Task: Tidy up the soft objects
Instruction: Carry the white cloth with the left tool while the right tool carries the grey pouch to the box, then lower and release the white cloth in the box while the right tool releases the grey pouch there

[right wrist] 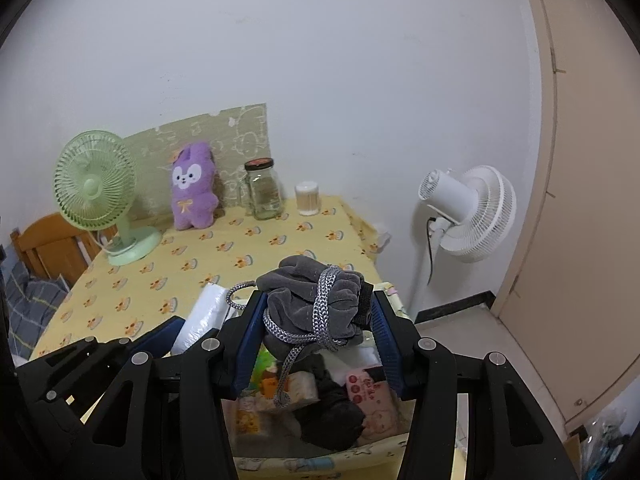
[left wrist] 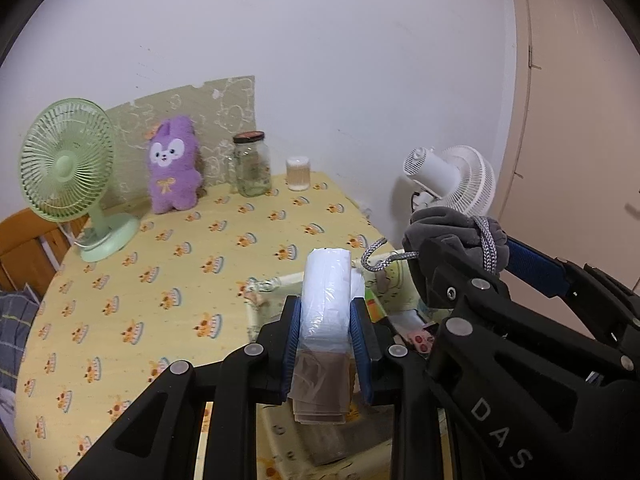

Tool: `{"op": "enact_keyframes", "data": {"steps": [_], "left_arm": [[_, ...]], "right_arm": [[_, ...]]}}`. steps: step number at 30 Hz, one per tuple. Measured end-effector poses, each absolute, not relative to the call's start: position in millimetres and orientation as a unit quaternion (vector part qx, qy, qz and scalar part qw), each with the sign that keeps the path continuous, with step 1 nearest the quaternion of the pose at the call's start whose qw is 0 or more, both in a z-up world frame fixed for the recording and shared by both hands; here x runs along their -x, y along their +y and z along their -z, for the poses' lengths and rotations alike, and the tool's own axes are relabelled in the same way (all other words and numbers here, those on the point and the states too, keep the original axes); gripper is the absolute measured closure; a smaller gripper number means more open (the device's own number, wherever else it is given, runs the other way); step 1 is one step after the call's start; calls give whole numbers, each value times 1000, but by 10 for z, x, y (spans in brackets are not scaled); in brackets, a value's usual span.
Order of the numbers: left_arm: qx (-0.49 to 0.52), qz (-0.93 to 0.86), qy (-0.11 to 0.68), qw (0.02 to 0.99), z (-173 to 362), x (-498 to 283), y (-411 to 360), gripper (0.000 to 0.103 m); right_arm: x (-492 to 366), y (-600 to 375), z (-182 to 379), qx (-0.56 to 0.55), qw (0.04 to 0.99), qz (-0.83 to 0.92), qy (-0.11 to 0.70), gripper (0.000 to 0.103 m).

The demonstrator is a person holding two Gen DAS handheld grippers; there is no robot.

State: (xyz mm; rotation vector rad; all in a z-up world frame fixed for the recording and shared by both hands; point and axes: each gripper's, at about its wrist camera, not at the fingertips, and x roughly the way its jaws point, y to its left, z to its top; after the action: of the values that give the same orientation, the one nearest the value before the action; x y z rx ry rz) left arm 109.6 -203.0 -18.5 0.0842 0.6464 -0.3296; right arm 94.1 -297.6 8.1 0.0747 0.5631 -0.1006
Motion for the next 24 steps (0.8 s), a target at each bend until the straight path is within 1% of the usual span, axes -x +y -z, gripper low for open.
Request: {"op": "enact_keyframes", "data": {"steps": [7,8,9,10,11,14,16,18,21,24], "left_arm": [[-42,175,342,922,351,-1177,-2138,76],[-44,177,346,920,373,-1183,-2148,74],[-47,180,351,918,399,-1192,-2167,68],[-51,182,356,915,422,-1201,-2188,66],[-55,184,360,913,444,-1205,-2203,65],[-63,186,368,909,490,-1202,-2234,57],[-66,182,369,909,487,-1195,-2237,43],[-68,179,367,910,471,-1185,-2229,40],[-71,174,368,911,463,-1178,-2210,34],[-76,168,367,912,460,-1175,-2177,31]], "right_arm": [[-990,-3092,79,-44,952,64,297,48],[-1000,-3106,112,-46,950,67,300,48],[-1002,-3115,134,-47,949,69,303,48],[-1007,-3128,164,-47,948,73,307,48],[-1017,-3143,186,-47,947,75,309,48],[-1018,-3166,249,-51,943,78,318,48],[-1013,-3175,265,-56,943,77,320,48],[-1016,-3175,265,-62,943,76,319,48],[-1028,-3151,264,-63,943,72,319,48],[-1043,-3134,280,-72,942,60,321,47]]}}
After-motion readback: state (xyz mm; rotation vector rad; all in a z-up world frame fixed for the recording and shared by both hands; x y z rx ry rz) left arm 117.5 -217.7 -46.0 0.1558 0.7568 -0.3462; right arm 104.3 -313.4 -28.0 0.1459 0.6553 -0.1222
